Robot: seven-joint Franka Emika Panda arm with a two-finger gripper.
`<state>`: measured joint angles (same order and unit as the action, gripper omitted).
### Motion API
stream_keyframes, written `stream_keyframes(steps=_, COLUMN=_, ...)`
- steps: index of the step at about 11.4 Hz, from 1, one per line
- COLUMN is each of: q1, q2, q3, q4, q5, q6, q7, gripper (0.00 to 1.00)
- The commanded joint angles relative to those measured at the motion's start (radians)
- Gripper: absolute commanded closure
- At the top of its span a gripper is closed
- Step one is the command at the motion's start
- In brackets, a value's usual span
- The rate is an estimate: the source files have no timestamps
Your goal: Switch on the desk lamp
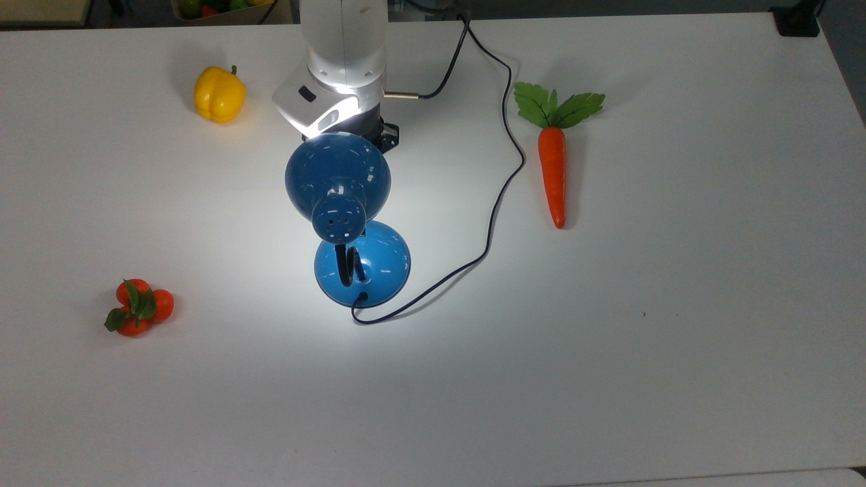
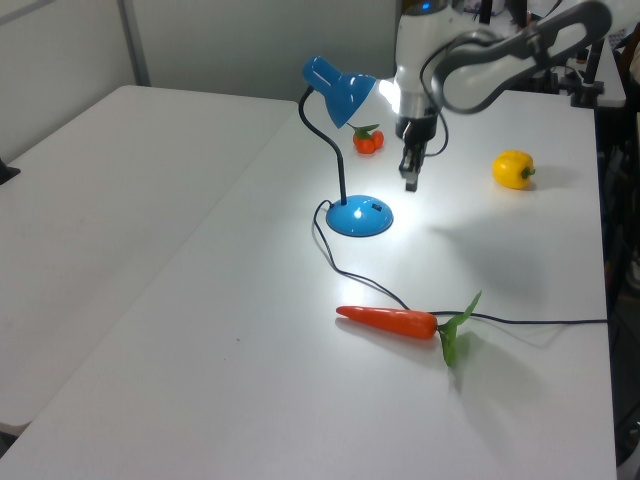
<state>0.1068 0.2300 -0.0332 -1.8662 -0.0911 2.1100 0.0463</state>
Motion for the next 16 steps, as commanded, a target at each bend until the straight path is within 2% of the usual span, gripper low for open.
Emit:
stream_keyframes(steps=1, q1=0.004, q2=-0.150, q3=0.007, q4=0.005, q5=-0.052, q6=-0.206, q7=0.007, gripper=1.00)
stream_keyframes(steps=5, q1=-0.009, q2=-0.187, q3=0.003, q4=0.229, q5=-0.033, q6=-0.473, q7=0.001, gripper=1.00)
stream_keyframes(steps=6, q1=-0.009, q2=-0.190, q3=0.003, q4=0.252, q5=-0.032, q6=-0.493, q7=0.004, gripper=1.00)
stream_keyframes(steps=7, q1=-0.009, q2=-0.198, q3=-0.002, q4=0.257, q5=-0.027, q6=-0.507, q7=0.012, gripper=0.94)
stream_keyframes(steps=8, q1=-0.009, q2=-0.198, q3=-0.007, q4=0.257, q5=-0.016, q6=-0.513, q7=0.018, gripper=0.83)
stream_keyframes(steps=9, q1=-0.009, q2=-0.199, q3=-0.007, q4=0.259, q5=-0.013, q6=-0.516, q7=0.021, gripper=0.62)
stream_keyframes(steps=11, q1=-0.010, q2=-0.202, q3=-0.010, q4=0.259, q5=-0.013, q6=-0.536, q7=0.020, gripper=0.29)
stream_keyframes(steps=13, q1=-0.009, q2=-0.221, q3=-0.010, q4=0.257, q5=-0.010, q6=-0.565, q7=0.020, gripper=0.00)
stream_keyframes(steps=16, q1=-0.012, q2=-0.225, q3=-0.011, q4=0.259, q5=-0.012, q6=-0.588, q7=0.007, gripper=0.00)
